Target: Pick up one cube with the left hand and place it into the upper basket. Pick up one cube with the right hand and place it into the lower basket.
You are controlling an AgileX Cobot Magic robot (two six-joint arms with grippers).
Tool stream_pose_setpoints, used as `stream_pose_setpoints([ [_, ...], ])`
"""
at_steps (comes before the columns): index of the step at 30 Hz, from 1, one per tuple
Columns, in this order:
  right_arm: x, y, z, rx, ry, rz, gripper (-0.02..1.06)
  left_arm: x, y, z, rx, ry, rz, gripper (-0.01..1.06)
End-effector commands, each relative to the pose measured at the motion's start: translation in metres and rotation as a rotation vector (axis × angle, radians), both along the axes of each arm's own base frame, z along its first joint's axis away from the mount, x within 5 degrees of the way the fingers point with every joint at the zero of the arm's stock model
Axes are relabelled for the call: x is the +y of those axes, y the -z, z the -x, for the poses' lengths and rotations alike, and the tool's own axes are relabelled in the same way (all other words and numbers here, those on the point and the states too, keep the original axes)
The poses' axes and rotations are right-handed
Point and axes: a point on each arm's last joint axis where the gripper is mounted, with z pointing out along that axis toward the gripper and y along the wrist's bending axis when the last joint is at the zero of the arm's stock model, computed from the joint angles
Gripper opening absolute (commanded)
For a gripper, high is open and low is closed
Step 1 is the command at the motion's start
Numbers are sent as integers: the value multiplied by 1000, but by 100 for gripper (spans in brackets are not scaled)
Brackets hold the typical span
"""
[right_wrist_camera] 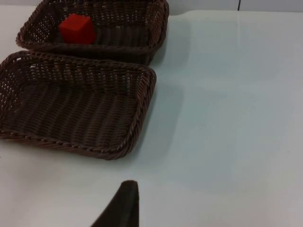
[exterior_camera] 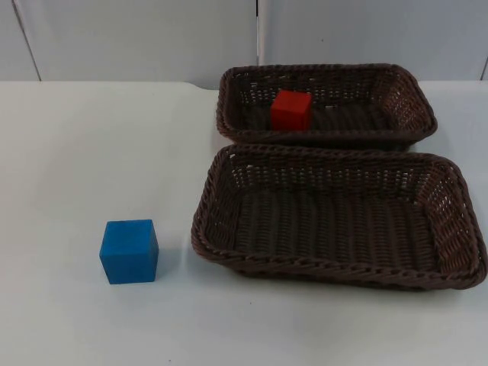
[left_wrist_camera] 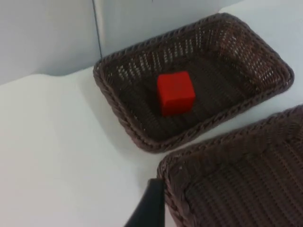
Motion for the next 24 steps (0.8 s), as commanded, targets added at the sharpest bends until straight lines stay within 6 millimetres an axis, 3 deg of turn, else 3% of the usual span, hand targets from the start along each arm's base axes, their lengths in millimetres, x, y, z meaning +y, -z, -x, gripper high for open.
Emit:
stream_pose_setpoints([
  [1, 0, 0, 0, -7, 9, 3, 105, 5, -2, 11, -21, -9, 7, 83],
  [12, 0, 0, 0, -7, 6, 1, 105, 27, 9, 58, -44, -8, -14, 83],
  [24, 0, 0, 0, -7, 6, 1, 105, 52, -1, 119, -91, 2, 4, 83],
])
